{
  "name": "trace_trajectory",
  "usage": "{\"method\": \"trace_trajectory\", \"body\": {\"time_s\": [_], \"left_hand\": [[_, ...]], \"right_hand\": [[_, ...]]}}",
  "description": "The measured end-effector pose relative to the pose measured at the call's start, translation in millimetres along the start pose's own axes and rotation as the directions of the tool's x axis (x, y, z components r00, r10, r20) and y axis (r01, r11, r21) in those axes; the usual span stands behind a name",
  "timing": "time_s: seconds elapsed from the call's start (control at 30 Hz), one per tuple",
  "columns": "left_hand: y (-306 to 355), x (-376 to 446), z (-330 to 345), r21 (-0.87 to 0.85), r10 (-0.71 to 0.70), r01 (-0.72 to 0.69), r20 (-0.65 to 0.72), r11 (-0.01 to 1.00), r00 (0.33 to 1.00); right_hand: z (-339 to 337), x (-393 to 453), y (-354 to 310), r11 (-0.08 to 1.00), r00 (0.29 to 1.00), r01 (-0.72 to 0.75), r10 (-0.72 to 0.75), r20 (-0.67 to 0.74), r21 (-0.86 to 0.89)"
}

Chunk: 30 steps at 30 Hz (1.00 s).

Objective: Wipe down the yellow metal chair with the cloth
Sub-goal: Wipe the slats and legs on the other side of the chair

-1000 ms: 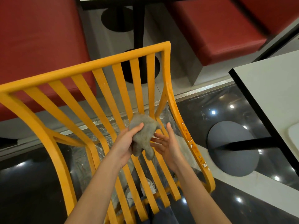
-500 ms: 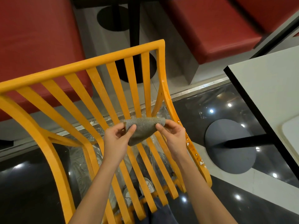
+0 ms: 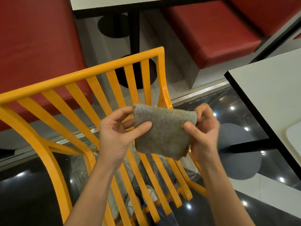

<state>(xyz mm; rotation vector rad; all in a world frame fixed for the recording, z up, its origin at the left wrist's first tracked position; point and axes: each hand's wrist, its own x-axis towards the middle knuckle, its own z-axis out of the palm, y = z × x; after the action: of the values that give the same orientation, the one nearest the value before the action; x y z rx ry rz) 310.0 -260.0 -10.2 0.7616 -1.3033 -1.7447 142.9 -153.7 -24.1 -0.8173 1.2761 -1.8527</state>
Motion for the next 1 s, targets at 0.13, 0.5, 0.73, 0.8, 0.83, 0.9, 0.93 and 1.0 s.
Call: {"method": "trace_trajectory", "body": {"time_s": [0.13,0.5,0.73,0.8,0.83,0.9,0.93,1.0], "left_hand": [[-14.7,32.6,16.9,0.237,-0.231,0.234,-0.043,0.943,0.972],[17.0,186.1,13.7,0.889,0.411,-0.206,0.022,0.409,0.911],[-4.4,230.3,-6.2,0.949,-0.174,-0.310,0.316,0.062,0.933],[-13.3,229.3,-11.8,0.947,-0.145,-0.322,0.320,0.009,0.936],[-15.4,228.5,-12.1,0.948,-0.105,-0.317,0.316,0.001,0.943],[-17.8,228.4,-9.6,0.951,-0.048,-0.311,0.311,0.011,0.949],[-19.2,229.7,-8.9,0.946,-0.026,-0.323,0.323,0.015,0.946],[-22.2,232.2,-10.7,0.933,0.011,-0.361,0.361,0.008,0.933]], "right_hand": [[30.7,-7.3,35.4,0.622,0.801,-0.549,0.582,0.139,0.559],[1.3,82.6,43.2,0.770,0.765,-0.209,0.513,-0.390,0.603],[-1.4,169.8,56.0,0.924,0.861,-0.378,0.332,-0.385,-0.050],[9.0,178.5,77.5,0.876,0.869,-0.451,0.387,-0.308,-0.172],[13.0,186.1,85.5,0.856,0.867,-0.474,0.412,-0.280,-0.207],[15.9,208.3,91.0,0.822,0.844,-0.520,0.453,-0.289,-0.230],[15.7,220.9,89.0,0.819,0.836,-0.530,0.461,-0.297,-0.221],[14.6,241.9,81.9,0.857,0.855,-0.491,0.438,-0.278,-0.155]]}}
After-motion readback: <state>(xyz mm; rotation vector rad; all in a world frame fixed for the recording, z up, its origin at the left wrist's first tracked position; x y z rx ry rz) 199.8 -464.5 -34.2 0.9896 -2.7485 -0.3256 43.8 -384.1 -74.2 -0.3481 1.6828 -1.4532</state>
